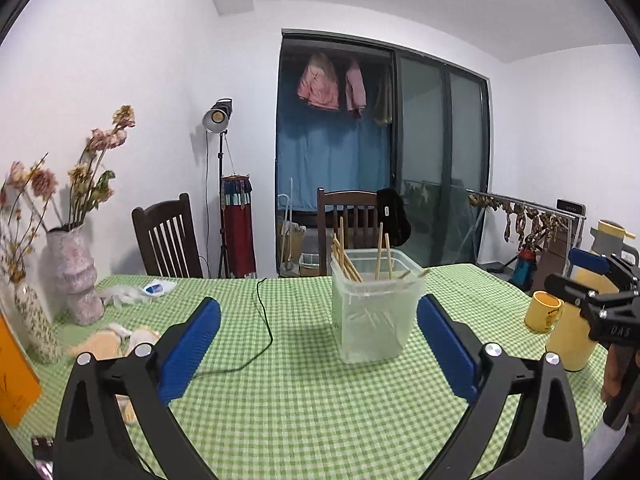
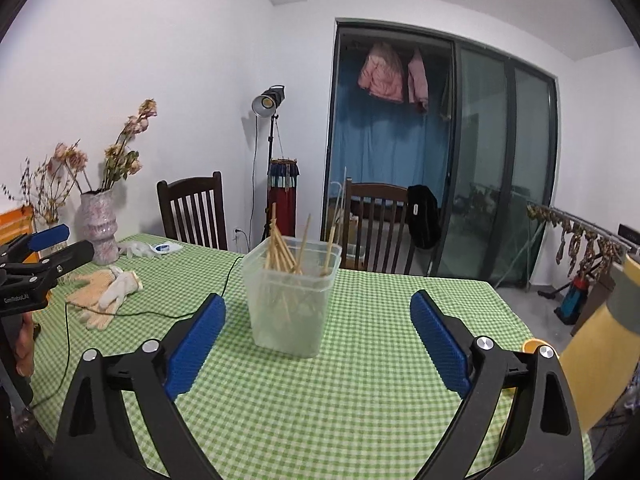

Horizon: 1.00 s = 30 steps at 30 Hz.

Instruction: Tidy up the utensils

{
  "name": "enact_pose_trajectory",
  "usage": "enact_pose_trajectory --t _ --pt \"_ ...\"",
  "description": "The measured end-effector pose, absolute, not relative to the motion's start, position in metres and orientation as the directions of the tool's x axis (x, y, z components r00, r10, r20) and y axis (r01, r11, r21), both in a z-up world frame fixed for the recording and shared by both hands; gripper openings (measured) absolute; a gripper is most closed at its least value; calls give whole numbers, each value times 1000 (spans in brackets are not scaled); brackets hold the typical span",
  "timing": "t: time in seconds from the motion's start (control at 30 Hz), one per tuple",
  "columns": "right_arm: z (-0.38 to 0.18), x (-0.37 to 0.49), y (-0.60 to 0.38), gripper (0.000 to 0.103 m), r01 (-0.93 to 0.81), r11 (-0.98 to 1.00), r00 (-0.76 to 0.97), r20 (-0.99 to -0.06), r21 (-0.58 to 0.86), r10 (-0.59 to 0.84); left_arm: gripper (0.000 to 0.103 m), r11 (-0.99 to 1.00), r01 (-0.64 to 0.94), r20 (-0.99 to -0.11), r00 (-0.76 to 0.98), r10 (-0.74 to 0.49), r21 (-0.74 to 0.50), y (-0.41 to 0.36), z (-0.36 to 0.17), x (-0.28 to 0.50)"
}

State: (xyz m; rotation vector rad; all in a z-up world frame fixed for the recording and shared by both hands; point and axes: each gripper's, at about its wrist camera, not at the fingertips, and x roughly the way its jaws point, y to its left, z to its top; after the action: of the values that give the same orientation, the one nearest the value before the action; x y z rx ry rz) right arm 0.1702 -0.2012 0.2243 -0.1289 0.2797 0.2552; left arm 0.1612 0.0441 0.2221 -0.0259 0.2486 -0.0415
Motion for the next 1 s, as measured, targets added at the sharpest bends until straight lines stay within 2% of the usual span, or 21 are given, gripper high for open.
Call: enact_pose_trajectory --t 0.2,0.27,0.43,0.53,0.73,0.87,1.0 --pt "186 139 -189 90 -274 958 939 -238 -84 248 95 990 81 -299 948 -113 -116 40 172 144" --pt "173 134 -188 90 -269 961 937 -247 -66 246 95 993 71 -297 950 -96 -95 37 157 134" --pt "139 113 -186 90 -259 965 932 -273 -46 237 95 1000 -14 -230 973 13 -5 37 129 108" --pt "114 92 -186 90 -247 967 932 -287 -61 220 95 999 -37 -218 975 36 -1 38 111 92" --pt "80 57 -196 90 -195 980 945 -275 -47 175 95 998 -60 -318 947 48 -27 47 61 62" --pt "76 40 -196 90 -137 979 964 -246 -149 97 95 996 -38 -308 951 11 -82 54 45 41" --pt "74 27 -199 91 -116 987 965 -248 -110 86 95 998 -12 -331 944 -7 -56 48 38 43"
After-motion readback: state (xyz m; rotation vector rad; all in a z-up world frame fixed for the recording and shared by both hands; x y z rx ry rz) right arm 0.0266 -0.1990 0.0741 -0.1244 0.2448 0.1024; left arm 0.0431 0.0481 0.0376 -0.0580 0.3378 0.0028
